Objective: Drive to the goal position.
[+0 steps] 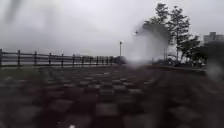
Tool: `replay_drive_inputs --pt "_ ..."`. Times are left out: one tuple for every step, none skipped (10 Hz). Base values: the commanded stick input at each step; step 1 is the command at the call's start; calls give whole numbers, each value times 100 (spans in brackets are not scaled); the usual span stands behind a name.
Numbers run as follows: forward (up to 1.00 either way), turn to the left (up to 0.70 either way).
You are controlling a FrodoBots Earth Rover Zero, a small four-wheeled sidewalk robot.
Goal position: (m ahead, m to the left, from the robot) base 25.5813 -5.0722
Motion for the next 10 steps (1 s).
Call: replay_drive_inputs --pt "100 0" --pt "100 0" --pt "100 0" --pt "100 0" --pt "100 0" --pt "100 0" --pt "100 0" --pt "100 0" --pt "100 0" --pt "100 0"
